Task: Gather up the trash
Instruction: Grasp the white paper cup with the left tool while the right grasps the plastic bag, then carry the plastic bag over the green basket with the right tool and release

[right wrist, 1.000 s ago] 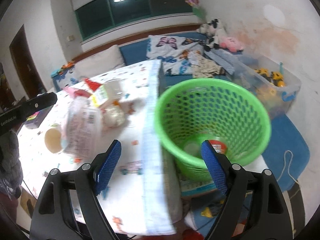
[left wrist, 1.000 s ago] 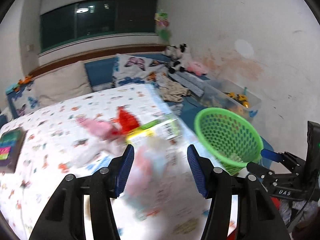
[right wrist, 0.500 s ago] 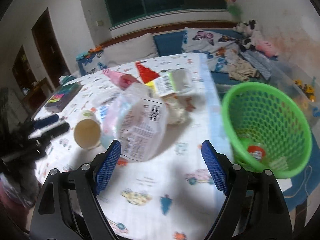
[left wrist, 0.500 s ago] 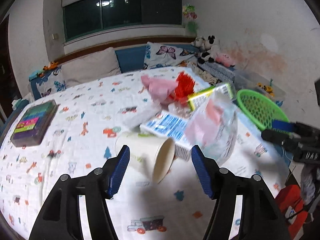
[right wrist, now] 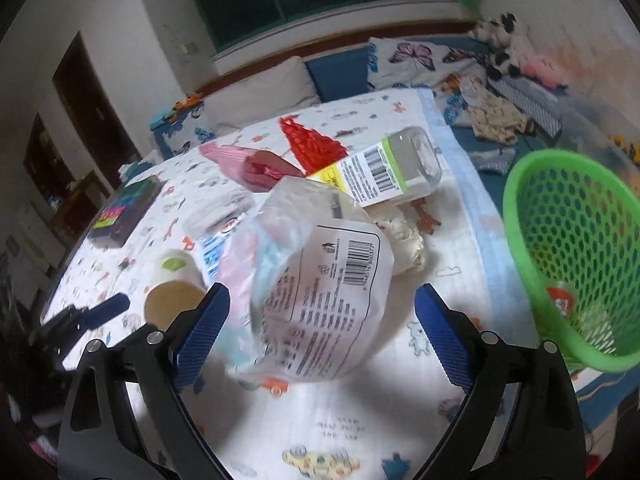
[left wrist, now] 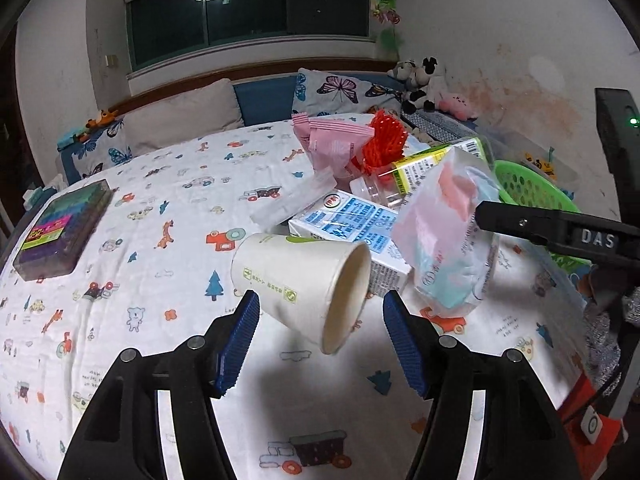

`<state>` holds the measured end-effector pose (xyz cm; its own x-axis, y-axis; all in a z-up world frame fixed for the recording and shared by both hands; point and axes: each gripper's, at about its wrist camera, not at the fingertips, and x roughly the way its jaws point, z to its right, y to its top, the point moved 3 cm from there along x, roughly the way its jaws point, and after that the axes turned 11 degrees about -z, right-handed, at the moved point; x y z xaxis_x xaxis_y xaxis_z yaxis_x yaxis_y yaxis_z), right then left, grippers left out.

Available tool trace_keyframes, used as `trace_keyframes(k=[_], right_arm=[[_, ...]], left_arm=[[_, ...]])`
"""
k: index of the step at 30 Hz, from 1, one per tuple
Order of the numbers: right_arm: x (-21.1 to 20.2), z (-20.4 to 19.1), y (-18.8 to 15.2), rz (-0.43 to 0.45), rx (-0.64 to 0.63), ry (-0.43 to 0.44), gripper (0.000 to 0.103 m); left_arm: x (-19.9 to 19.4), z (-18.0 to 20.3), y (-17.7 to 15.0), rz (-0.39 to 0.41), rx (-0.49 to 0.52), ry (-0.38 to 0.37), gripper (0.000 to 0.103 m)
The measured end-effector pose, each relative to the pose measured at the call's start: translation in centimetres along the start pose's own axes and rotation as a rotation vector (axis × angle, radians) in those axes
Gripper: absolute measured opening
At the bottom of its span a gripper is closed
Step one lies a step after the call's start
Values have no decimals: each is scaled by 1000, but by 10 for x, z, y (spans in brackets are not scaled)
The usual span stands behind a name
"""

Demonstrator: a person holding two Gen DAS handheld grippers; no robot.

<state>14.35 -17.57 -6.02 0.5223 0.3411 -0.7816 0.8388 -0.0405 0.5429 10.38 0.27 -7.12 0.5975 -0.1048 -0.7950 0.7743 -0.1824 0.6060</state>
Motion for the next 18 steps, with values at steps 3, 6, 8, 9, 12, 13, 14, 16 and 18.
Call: trace_keyframes(k=[3, 6, 8, 9, 12, 13, 14, 16, 18], right_arm=[[11, 6, 4, -23, 46, 36, 93], [19, 8, 5, -44, 69, 48, 89], [21, 8, 4, -53, 71, 63, 76], [21, 8, 3, -58, 70, 71, 74], [15, 5, 0, -44, 48, 70, 71], [13, 3, -1, -39, 42, 70, 70], [11, 2, -2, -34, 36, 70, 69], [3, 1, -5, -21, 25, 69, 68], [-1, -2, -6, -13, 15, 70, 65]], left_arm=[[7, -3, 2, -8, -20, 0, 62], [13, -4, 4, -11, -28, 11, 62], [17, -3, 5, -17, -26, 20, 60], [18, -2, 5, -18, -25, 23, 59], [20, -2, 6, -21, -22, 18, 46], [20, -3, 6, -19, -24, 22, 43], [20, -4, 6, -17, -31, 23, 40], [19, -8, 6, -15, -44, 15, 32], [17, -12, 5, -13, -54, 6, 28]])
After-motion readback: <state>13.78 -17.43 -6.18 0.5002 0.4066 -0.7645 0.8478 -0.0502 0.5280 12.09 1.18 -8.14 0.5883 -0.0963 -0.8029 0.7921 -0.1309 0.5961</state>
